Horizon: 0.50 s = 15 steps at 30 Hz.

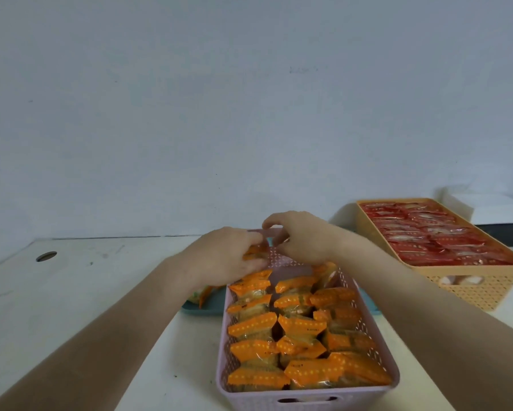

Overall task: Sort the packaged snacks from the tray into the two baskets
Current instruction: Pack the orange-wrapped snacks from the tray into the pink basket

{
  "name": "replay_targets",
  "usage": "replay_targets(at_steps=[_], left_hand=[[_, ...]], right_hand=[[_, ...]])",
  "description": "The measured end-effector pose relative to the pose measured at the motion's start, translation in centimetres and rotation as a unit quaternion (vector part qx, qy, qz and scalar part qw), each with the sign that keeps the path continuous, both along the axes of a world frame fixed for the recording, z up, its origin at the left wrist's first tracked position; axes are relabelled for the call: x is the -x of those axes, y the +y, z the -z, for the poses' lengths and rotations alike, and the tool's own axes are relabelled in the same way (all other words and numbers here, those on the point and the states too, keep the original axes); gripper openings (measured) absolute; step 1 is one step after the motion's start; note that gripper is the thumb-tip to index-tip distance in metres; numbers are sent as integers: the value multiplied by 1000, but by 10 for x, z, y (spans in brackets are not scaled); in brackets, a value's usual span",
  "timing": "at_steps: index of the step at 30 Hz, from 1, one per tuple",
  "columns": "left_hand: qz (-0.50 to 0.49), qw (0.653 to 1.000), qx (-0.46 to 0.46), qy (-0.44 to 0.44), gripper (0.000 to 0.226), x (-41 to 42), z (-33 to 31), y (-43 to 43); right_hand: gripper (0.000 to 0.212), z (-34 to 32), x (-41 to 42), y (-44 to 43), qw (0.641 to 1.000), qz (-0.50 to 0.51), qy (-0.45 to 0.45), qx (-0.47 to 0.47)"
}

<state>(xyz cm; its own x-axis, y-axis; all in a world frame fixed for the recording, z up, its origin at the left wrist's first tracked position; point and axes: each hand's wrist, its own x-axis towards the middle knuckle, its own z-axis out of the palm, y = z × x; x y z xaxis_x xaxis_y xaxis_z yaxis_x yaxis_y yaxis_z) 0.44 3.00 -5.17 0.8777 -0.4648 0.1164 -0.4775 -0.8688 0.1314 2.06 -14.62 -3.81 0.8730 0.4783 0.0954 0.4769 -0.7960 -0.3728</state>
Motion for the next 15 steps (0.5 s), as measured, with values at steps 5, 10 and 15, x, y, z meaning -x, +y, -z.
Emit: replay_targets(at_steps=[5,10,15], left_hand=[[23,997,-34,-67,35,0,-10,-8],[100,988,-82,83,40,18,-21,-48],[112,980,-141,81,22,13,-15,-53]], right_hand=[[47,-35,32,-43,971,-31,62,227],[18,-26,38,-44,967,-41,-3,253],[13,-20,40,-51,973,-41,-28,224]])
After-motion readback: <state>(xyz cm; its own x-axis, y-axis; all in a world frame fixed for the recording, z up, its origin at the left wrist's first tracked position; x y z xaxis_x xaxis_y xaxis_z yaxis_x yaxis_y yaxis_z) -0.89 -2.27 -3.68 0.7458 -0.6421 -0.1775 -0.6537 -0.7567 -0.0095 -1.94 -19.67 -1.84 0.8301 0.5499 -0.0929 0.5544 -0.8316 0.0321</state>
